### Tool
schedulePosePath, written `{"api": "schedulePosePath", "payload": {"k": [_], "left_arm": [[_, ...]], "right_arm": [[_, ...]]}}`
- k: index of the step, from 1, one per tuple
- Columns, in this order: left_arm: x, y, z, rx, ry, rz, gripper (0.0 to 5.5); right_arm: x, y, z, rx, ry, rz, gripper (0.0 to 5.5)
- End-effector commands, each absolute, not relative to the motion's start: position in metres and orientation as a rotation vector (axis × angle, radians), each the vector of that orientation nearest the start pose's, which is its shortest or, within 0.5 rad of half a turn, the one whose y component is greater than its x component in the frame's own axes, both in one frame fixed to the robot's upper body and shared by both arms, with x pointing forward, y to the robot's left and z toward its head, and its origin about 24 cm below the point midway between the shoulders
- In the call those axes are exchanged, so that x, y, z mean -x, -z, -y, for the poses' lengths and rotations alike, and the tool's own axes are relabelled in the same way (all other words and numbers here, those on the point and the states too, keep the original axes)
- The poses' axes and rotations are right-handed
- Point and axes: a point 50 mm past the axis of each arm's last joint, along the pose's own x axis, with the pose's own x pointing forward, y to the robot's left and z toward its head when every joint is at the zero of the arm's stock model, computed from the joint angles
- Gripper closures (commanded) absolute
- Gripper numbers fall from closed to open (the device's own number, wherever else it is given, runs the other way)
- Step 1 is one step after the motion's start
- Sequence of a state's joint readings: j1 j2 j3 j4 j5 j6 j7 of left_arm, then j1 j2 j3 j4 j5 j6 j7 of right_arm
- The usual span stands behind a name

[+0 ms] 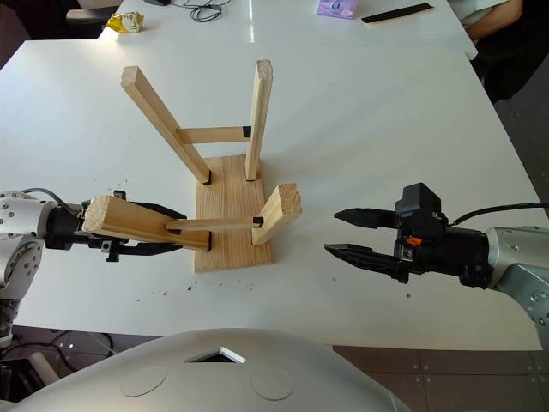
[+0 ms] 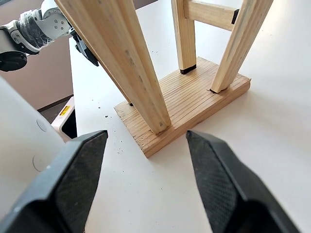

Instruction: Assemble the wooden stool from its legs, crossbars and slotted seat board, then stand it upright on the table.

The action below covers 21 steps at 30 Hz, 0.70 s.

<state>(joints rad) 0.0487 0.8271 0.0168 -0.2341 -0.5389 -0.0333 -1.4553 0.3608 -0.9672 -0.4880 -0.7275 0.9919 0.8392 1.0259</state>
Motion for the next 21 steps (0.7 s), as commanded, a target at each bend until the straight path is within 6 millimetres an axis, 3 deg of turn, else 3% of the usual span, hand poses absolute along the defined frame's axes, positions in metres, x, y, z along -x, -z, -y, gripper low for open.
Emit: {"api": "schedulePosePath", "payload": {"k": [1, 13, 18, 21], "left_arm": [[-0.196, -0.112, -0.213, -0.417, 1.55, -0.19, 3.38], [-0.212, -0.102, -0.21, -0.496, 1.402, -0.222, 3.38], [-0.212, -0.097, -0.207, -0.501, 1.378, -0.239, 3.38], [-0.212, -0.096, -0.203, -0.495, 1.386, -0.242, 3.38]], "right_arm": [[-0.147, -0.167, 0.217, 0.028, -1.202, -0.478, 2.51], [-0.149, -0.174, 0.22, 0.049, -1.187, -0.467, 2.51], [-0.139, -0.176, 0.214, 0.05, -1.245, -0.49, 2.51], [-0.135, -0.187, 0.203, -0.021, -1.3, -0.431, 2.51]]}}
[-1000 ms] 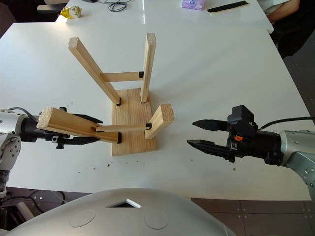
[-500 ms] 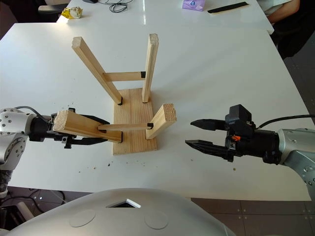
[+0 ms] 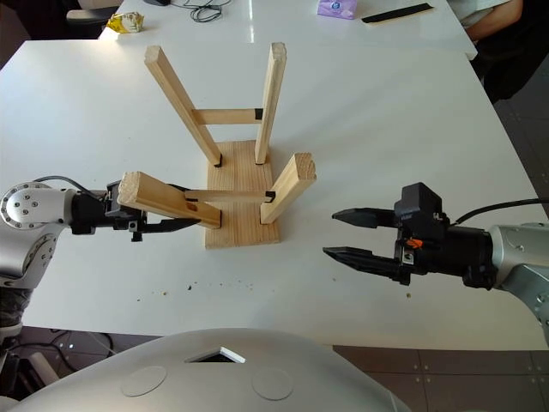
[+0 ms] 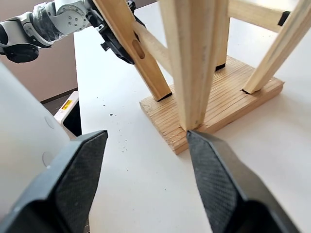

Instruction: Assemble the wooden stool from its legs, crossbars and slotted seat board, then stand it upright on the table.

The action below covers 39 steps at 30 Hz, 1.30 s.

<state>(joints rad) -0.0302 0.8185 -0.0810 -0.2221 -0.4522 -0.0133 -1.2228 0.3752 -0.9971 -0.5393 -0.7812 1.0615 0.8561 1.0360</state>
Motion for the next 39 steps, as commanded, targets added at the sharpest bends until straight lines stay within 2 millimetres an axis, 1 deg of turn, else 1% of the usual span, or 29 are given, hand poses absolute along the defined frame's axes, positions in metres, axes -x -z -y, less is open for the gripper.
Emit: {"api": "schedulePosePath", "payload": {"k": [1, 4, 7, 11, 15, 19, 26, 37, 39], "left_arm": [[-0.213, -0.096, -0.201, -0.492, 1.384, -0.241, 3.38], [-0.215, -0.096, -0.198, -0.472, 1.379, -0.249, 3.38], [-0.215, -0.098, -0.195, -0.44, 1.381, -0.251, 3.38], [-0.216, -0.105, -0.187, -0.38, 1.403, -0.246, 3.38], [-0.219, -0.113, -0.181, -0.361, 1.422, -0.242, 3.38], [-0.22, -0.118, -0.177, -0.357, 1.453, -0.243, 3.38], [-0.223, -0.117, -0.174, -0.375, 1.474, -0.247, 3.38], [-0.225, -0.111, -0.17, -0.382, 1.48, -0.251, 3.38], [-0.226, -0.111, -0.17, -0.384, 1.481, -0.249, 3.38]], "right_arm": [[-0.136, -0.19, 0.197, -0.043, -1.305, -0.401, 2.51], [-0.142, -0.195, 0.179, -0.072, -1.266, -0.326, 2.51], [-0.148, -0.197, 0.163, -0.104, -1.214, -0.287, 2.51], [-0.161, -0.194, 0.147, -0.12, -1.129, -0.268, 2.51], [-0.165, -0.189, 0.133, -0.14, -1.103, -0.269, 2.51], [-0.167, -0.185, 0.123, -0.162, -1.091, -0.266, 2.51], [-0.176, -0.18, 0.107, -0.184, -1.063, -0.24, 2.51], [-0.203, -0.197, 0.094, -0.289, -0.99, -0.113, 2.51], [-0.208, -0.197, 0.09, -0.293, -0.968, -0.103, 2.51]]}}
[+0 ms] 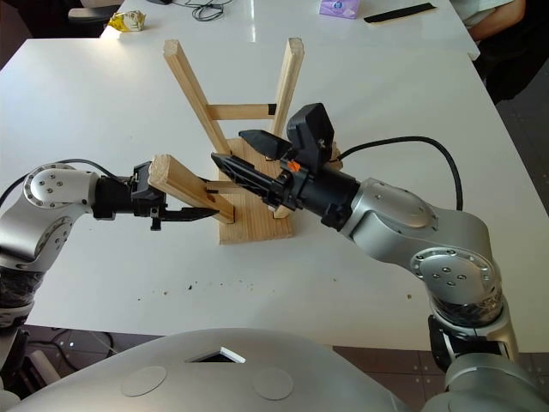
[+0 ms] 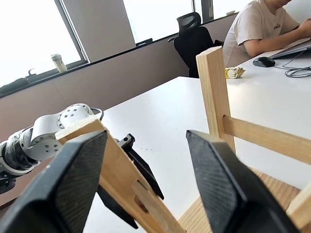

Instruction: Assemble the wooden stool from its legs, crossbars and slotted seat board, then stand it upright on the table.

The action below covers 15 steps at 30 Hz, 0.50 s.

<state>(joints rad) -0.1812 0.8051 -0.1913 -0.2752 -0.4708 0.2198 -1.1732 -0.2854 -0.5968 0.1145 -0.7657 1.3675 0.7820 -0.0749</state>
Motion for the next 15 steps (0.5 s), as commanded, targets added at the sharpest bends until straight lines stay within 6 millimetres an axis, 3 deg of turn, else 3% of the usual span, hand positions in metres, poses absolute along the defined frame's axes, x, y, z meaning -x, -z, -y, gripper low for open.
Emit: {"api": "schedulePosePath", "payload": {"k": [1, 7, 15], "left_arm": [[-0.226, -0.112, -0.169, -0.387, 1.481, -0.246, 3.38], [-0.229, -0.115, -0.167, -0.405, 1.483, -0.235, 3.38], [-0.232, -0.116, -0.166, -0.418, 1.477, -0.238, 3.38]], "right_arm": [[-0.21, -0.195, 0.089, -0.287, -0.953, -0.107, 2.51], [-0.219, -0.155, 0.079, -0.153, -0.882, -0.244, 2.51], [-0.214, -0.126, 0.08, -0.059, -0.875, -0.329, 2.51]]}}
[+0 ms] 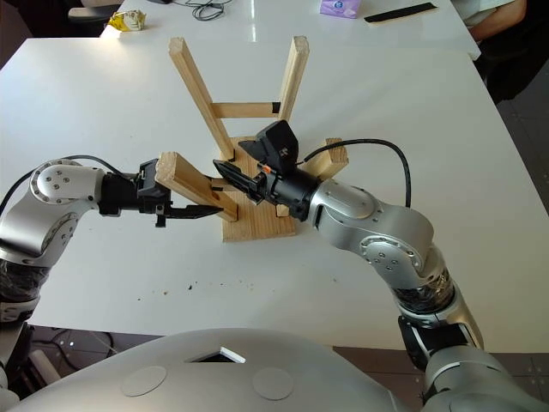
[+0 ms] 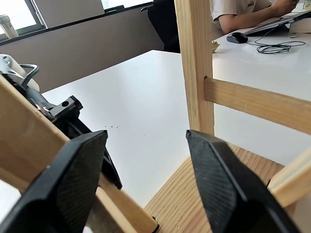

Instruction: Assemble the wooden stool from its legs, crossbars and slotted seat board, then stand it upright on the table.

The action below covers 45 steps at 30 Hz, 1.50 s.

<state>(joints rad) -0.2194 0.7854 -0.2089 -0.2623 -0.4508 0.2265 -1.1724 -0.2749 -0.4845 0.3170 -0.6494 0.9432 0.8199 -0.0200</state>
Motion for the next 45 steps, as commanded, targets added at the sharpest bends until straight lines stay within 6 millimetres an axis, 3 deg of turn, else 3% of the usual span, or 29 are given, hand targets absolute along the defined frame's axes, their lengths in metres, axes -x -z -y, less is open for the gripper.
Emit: {"api": "schedulePosePath", "payload": {"k": [1, 8, 14, 18, 25, 29, 45], "left_arm": [[-0.232, -0.116, -0.167, -0.418, 1.475, -0.239, 3.38], [-0.236, -0.117, -0.167, -0.425, 1.457, -0.237, 3.38], [-0.237, -0.116, -0.169, -0.425, 1.449, -0.243, 3.38], [-0.236, -0.115, -0.172, -0.4, 1.437, -0.252, 3.38], [-0.236, -0.114, -0.174, -0.412, 1.43, -0.251, 3.38], [-0.234, -0.112, -0.175, -0.409, 1.423, -0.254, 3.38], [-0.238, -0.108, -0.181, -0.386, 1.375, -0.27, 3.38]], "right_arm": [[-0.213, -0.124, 0.081, -0.047, -0.871, -0.337, 2.51], [-0.211, -0.115, 0.081, 0.041, -0.889, -0.344, 2.51], [-0.222, -0.163, 0.079, -0.089, -0.883, -0.107, 2.51], [-0.225, -0.173, 0.079, -0.113, -0.889, -0.075, 2.51], [-0.23, -0.143, 0.085, -0.019, -0.831, -0.223, 2.51], [-0.223, -0.126, 0.087, 0.055, -0.866, -0.311, 2.51], [-0.211, -0.11, 0.091, 0.098, -0.923, -0.383, 2.51]]}}
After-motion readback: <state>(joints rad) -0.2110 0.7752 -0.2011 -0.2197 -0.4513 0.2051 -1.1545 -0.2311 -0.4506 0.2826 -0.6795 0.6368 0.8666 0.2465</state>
